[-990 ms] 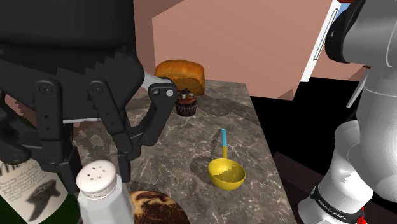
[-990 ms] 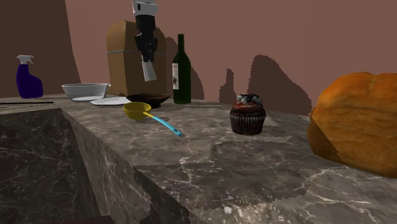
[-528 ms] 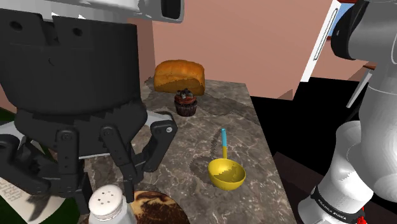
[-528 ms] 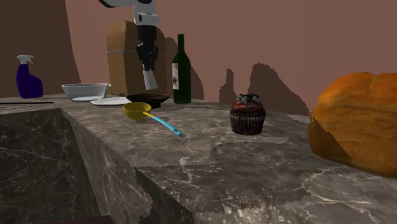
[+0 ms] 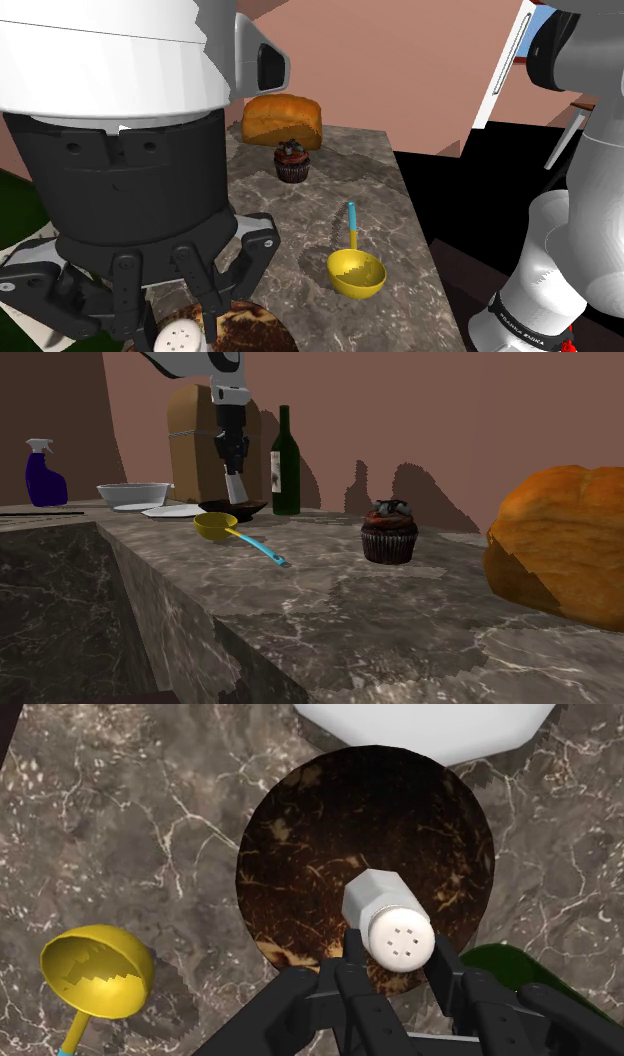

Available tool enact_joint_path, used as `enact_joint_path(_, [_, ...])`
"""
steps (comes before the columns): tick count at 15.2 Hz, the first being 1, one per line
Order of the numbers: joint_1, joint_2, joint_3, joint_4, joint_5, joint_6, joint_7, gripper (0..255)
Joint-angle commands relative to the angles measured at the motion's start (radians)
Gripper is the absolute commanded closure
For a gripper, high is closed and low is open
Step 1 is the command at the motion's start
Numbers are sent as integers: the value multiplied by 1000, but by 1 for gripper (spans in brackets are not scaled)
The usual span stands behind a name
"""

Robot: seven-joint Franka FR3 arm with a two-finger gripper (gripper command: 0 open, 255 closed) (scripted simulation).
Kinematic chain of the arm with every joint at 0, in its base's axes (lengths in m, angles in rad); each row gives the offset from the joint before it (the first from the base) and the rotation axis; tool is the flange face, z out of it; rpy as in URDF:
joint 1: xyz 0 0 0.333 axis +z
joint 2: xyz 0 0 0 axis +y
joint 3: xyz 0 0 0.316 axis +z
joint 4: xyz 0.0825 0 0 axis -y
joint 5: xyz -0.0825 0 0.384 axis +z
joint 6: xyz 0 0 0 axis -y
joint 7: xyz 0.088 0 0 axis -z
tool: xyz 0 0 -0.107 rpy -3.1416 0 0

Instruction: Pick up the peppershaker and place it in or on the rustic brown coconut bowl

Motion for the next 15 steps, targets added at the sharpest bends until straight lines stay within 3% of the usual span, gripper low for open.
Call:
enact_joint_path(1, [0,-1,0,-2,0,2,0,255])
enact_joint_path(5, [0,-1,0,-2,0,2,0,255])
enact_joint_path(6, [0,-1,0,-2,0,2,0,0])
enact_joint_path(11, [0,-1,0,-2,0,2,0,0])
enact_joint_path(15, [24,29,4,159,-21,-137,9,0])
